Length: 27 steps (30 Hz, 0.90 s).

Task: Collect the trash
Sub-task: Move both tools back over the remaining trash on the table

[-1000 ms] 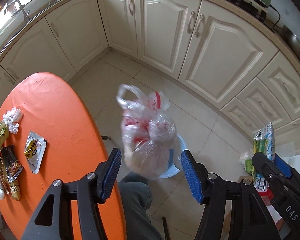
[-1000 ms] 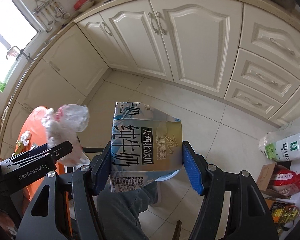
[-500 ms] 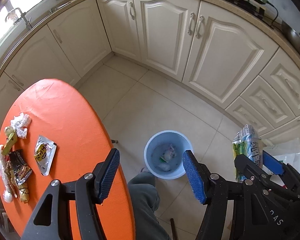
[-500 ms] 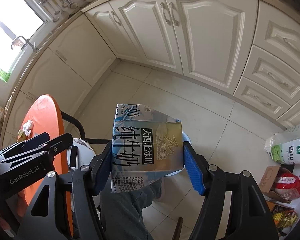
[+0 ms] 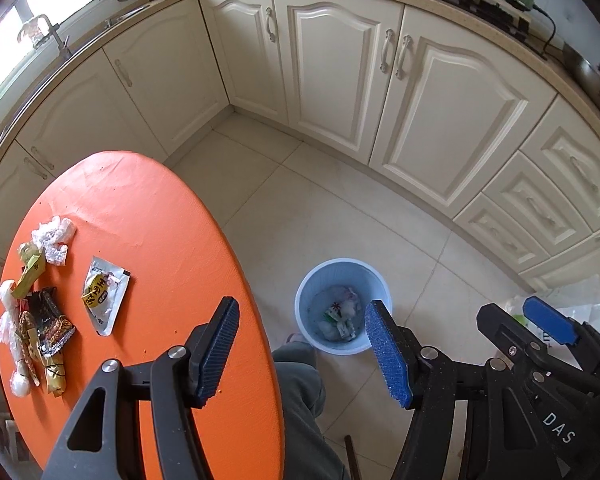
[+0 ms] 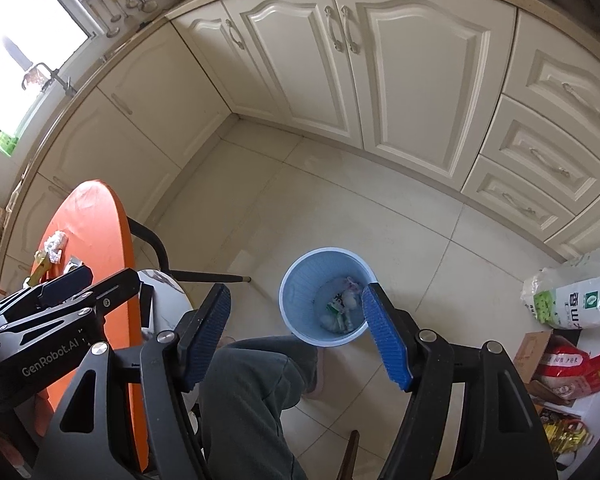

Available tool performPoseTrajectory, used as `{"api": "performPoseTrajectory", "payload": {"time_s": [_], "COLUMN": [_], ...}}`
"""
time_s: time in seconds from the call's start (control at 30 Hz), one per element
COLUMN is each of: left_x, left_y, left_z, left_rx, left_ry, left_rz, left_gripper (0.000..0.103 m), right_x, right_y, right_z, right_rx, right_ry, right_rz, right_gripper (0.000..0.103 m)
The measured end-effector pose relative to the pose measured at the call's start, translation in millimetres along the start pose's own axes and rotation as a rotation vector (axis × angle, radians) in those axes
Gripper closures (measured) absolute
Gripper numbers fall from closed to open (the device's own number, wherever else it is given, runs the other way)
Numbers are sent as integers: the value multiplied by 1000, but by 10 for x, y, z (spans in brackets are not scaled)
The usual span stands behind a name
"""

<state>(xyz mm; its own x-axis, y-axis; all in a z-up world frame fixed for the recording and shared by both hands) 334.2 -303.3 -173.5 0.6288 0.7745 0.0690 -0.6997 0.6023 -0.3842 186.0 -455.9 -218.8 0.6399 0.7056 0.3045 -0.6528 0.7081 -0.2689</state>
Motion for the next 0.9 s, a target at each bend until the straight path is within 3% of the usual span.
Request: {"api": "performPoseTrajectory", "payload": {"time_s": [0.4, 0.9], "left_x": [383, 1660], "left_y": [436, 1389], "left_z": [440, 1124], "left_rx": [-51, -90], "left_ry": [-12, -53], "left_rz": [51, 260], "left_gripper": [42, 41], "right_x": [321, 1440], "right_y": [205, 701], "right_z": [321, 555], "right_rx": [-51, -63], "right_ry": [6, -40], "right_rz": [55, 247], "right_gripper": [33, 33]}}
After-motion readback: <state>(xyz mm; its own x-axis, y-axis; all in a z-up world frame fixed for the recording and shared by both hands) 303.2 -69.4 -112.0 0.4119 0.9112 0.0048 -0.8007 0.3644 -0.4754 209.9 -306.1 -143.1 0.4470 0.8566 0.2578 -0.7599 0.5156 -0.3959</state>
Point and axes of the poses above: each gripper's, at about its wrist camera, not at the fingertips, and z roughly against the way its jaws point, x to its left, y to its underside, the point moved 1 cm from there along -z, roughly the way its jaws point, and after that the axes turned 5 degrees about -z, right-handed, at the moved point
